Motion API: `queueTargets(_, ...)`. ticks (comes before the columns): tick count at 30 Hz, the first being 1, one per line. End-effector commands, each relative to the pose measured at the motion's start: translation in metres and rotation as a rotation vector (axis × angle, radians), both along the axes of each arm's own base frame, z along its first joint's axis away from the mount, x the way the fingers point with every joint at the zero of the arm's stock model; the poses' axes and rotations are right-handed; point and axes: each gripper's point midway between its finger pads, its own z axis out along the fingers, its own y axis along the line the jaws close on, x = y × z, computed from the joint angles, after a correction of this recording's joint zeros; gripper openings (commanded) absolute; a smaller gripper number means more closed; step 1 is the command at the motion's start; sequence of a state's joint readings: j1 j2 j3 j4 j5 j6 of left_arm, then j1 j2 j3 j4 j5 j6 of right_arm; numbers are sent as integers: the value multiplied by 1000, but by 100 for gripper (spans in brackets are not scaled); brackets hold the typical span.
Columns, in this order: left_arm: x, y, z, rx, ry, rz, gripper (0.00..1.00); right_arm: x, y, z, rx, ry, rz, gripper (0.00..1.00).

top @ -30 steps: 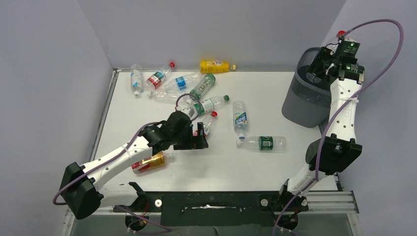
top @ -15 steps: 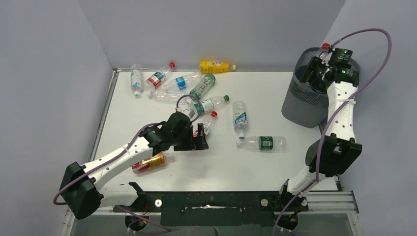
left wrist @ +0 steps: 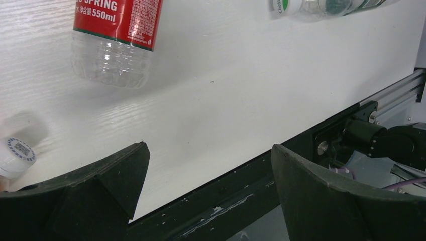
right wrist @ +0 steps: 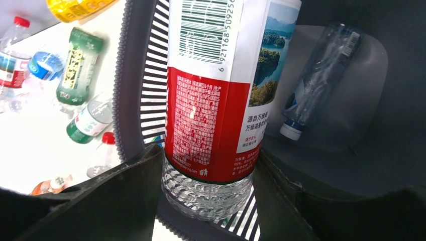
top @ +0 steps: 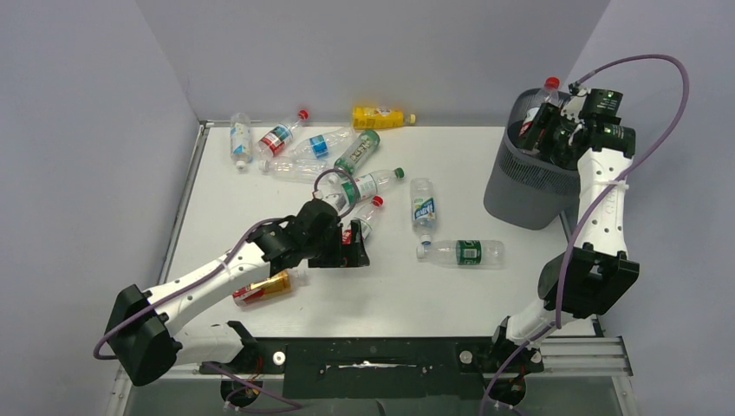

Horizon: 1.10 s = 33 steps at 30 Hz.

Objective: Put the plastic bottles in the bin
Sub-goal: Place the plastic bottle in the trash bin.

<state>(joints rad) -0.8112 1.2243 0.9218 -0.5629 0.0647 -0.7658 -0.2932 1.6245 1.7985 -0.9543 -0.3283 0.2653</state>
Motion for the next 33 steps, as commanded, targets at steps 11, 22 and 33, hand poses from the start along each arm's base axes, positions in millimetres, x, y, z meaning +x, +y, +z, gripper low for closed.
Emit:
queueTargets(11, 2, -19, 24, -57, -60, -19, 93, -27, 38, 20, -56, 19, 58, 73)
queueTargets(22, 5, -18, 33, -41, -90, -9, 93, -40, 14, 75, -208, -97, -134, 98)
queueTargets(33, 20, -8, 44, 34, -146, 6, 93, -74, 119, 117, -299, -306, 83, 98)
